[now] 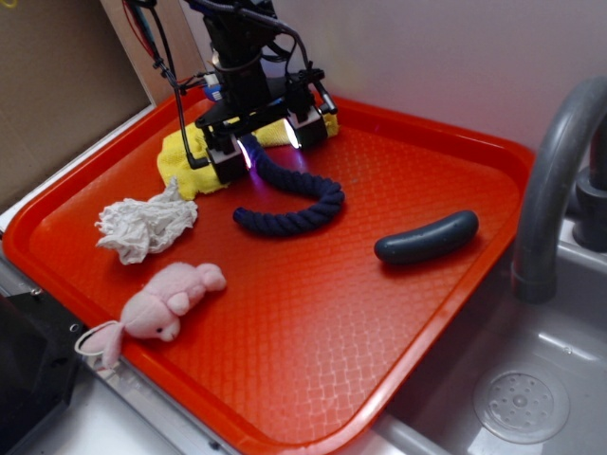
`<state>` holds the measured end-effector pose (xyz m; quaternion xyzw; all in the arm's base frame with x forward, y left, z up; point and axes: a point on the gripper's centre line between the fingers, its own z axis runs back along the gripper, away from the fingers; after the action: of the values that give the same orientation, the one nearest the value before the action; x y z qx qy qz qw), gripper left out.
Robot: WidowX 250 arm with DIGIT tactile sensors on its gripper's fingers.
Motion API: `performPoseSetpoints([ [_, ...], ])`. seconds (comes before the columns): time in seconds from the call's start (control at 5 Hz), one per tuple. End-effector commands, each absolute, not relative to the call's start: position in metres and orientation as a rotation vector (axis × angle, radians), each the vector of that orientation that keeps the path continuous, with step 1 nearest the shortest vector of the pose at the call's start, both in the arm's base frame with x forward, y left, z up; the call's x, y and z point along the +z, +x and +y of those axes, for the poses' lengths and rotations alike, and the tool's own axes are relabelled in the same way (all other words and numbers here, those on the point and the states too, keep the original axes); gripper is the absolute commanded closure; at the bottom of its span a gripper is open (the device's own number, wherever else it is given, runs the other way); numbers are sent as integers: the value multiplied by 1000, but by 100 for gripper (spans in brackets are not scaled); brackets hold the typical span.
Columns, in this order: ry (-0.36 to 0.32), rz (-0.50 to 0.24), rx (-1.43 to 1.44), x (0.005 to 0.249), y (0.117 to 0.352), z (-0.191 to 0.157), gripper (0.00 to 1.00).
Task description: Grab the blue rope.
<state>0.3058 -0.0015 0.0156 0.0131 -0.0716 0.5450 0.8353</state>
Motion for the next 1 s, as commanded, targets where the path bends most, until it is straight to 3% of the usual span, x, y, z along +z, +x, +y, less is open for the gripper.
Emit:
performPoseSetpoints([
  [0.0,43,-148,1116,6,299,-1,100],
  [0.8,72,-153,1072,1,289,5,100],
])
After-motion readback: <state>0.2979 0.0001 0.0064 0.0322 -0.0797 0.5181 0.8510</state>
